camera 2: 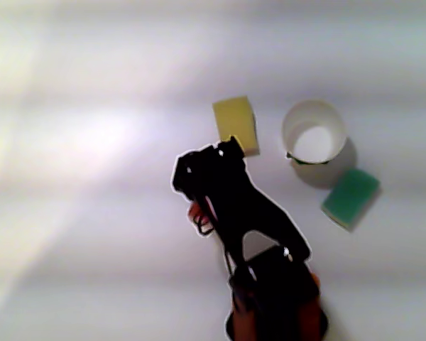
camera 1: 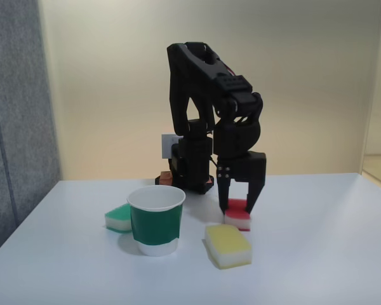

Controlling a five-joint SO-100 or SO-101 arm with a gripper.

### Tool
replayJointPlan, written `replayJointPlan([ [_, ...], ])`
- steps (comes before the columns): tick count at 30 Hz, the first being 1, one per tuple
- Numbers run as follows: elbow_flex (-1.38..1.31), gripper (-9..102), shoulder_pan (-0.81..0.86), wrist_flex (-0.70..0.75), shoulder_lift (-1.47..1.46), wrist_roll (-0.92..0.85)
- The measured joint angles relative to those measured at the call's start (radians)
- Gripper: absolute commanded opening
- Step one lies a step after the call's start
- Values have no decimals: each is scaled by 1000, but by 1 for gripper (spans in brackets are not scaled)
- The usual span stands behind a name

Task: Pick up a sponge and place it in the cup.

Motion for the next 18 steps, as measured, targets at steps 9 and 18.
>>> replayJointPlan([
  [9, 2, 0, 26, 120, 137, 187],
  [18, -63, 0, 147, 193, 390, 238],
])
